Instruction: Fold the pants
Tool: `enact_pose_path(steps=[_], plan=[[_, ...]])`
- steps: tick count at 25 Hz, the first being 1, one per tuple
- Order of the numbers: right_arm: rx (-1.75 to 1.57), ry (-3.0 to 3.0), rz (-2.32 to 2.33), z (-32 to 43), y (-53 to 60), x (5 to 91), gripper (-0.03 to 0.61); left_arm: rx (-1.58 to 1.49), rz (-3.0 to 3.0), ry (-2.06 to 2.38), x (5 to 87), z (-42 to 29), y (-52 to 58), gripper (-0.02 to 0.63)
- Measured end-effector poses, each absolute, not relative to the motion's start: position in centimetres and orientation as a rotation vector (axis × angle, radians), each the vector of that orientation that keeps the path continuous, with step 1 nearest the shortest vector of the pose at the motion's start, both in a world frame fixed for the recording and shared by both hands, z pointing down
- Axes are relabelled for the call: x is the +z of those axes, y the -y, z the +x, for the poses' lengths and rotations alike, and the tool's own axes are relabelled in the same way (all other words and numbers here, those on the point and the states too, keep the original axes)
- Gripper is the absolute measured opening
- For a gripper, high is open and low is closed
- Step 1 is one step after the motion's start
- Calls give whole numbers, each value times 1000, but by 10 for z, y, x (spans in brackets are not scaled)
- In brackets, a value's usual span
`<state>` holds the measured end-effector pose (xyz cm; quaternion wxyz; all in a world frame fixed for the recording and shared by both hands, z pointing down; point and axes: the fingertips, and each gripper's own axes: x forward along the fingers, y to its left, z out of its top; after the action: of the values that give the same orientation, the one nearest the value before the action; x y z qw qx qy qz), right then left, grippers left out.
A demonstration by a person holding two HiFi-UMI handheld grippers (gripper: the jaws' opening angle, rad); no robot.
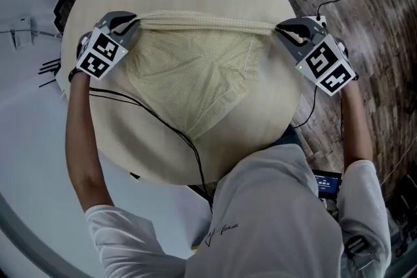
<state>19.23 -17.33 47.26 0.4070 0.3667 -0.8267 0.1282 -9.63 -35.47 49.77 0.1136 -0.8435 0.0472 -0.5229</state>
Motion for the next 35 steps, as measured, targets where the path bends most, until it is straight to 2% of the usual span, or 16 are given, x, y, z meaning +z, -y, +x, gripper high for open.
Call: enact_pose_path(steps=[16, 35], plan=[[315, 2136, 839, 153, 108, 447, 20, -1556, -2433, -200, 490, -109, 326, 94], [421, 2284, 602, 21, 35, 428, 20, -1517, -2375, -249, 494, -156, 319, 94]])
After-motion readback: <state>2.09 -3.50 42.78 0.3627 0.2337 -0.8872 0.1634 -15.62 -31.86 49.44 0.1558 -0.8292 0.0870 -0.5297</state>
